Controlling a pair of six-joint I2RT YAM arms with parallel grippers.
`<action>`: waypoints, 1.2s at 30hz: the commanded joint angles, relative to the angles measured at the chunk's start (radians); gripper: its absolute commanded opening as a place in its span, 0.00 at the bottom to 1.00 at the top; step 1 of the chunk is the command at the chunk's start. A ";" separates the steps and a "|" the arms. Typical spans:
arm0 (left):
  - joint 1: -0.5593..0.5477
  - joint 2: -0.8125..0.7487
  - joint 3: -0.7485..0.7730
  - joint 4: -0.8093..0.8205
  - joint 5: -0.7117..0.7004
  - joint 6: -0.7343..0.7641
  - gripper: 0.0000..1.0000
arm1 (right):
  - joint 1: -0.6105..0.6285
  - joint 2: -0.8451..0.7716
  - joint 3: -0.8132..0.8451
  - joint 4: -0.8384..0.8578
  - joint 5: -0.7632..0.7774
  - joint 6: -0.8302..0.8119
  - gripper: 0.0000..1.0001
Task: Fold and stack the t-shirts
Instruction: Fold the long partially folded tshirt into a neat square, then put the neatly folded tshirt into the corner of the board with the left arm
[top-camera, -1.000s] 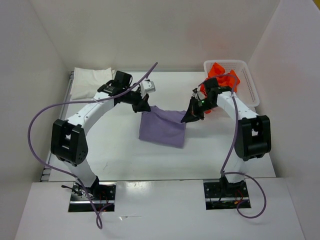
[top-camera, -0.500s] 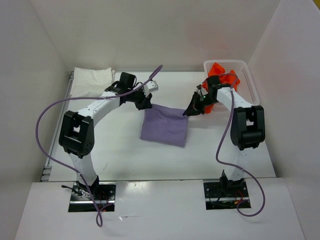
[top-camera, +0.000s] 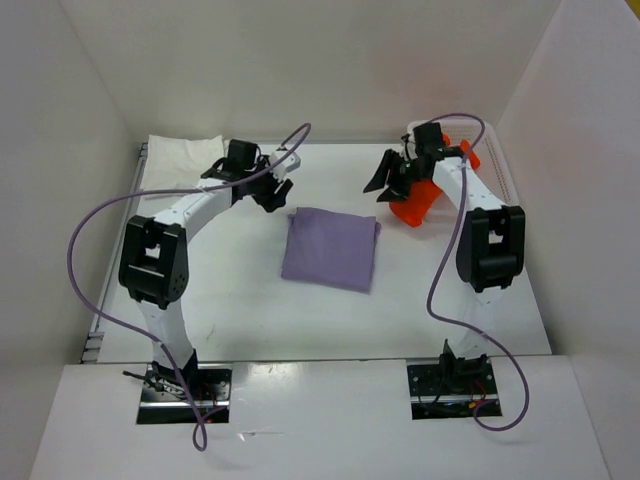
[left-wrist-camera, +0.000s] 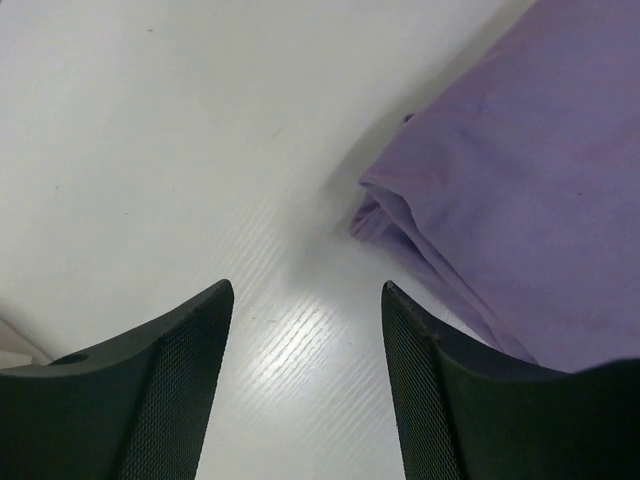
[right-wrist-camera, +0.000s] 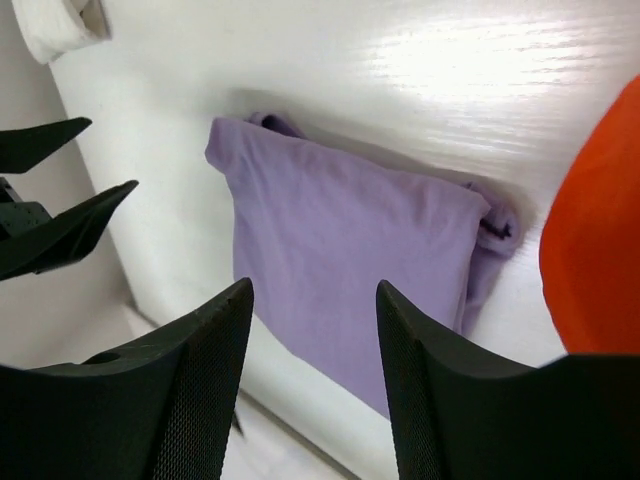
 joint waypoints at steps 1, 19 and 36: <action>-0.002 -0.055 0.048 -0.088 -0.011 -0.022 0.69 | 0.056 -0.148 0.036 -0.009 0.148 -0.033 0.58; 0.113 0.000 -0.064 -0.299 0.438 -0.421 1.00 | 0.160 -0.443 -0.334 -0.006 0.368 -0.056 0.65; -0.068 0.277 -0.007 -0.286 0.043 -0.519 1.00 | 0.160 -0.631 -0.360 -0.044 0.452 0.020 0.66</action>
